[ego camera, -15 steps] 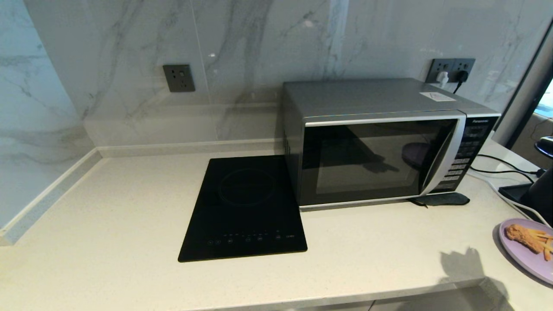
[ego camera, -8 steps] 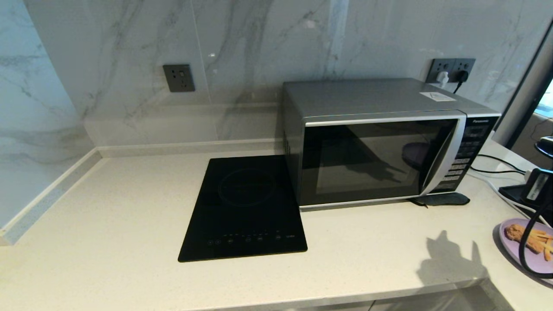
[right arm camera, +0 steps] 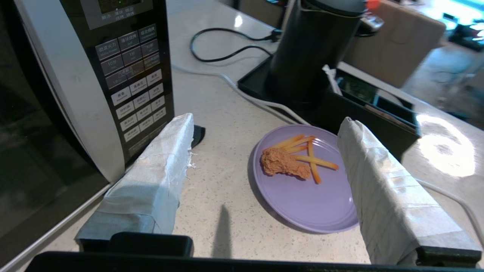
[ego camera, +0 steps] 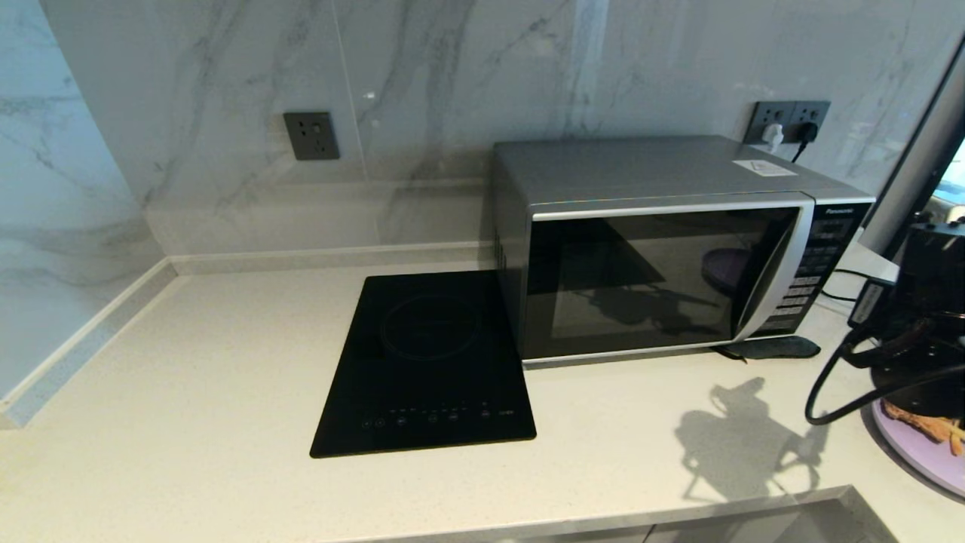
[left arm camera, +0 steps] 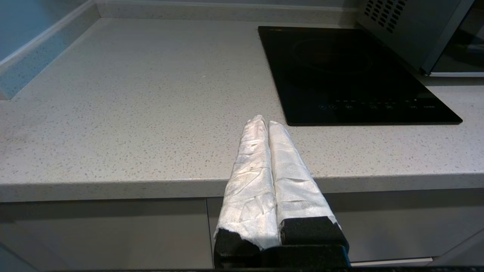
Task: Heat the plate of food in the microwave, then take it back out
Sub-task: Open the microwave oven
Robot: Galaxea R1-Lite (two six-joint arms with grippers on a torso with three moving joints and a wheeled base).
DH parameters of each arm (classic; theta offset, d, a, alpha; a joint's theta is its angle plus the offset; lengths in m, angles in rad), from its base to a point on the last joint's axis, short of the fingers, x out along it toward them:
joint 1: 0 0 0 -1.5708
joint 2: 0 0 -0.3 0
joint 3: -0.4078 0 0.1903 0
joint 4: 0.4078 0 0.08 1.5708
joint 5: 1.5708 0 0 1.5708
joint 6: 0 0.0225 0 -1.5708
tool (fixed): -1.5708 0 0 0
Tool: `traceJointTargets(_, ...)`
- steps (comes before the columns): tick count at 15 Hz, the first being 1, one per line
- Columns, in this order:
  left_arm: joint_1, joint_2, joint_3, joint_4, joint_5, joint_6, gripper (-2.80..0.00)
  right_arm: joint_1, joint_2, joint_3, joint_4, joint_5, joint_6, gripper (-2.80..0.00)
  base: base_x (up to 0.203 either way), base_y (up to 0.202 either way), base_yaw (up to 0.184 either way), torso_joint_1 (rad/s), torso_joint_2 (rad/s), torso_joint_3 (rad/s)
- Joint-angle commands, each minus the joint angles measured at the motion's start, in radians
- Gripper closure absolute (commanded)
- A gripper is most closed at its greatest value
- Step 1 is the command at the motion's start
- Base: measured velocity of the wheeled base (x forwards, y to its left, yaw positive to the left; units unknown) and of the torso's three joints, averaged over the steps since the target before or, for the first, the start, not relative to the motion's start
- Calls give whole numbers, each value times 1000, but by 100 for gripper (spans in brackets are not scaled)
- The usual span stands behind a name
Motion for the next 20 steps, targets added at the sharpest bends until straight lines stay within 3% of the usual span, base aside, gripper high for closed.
traceJointTargets(1,1,1,0,0,1,-1,0,67,141,-45,-20,-163,0,-280,0,0,0,0,0,0)
traceJointTargets(12,1,1,0,0,1,0,0,75,430,-314,-24,-187,5,-280,0,0,0,0,0,0)
traceJointTargets(20,1,1,0,0,1,0,0,-14,522,-420,-21,-176,-10,-280,0,0,0,0,0,0)
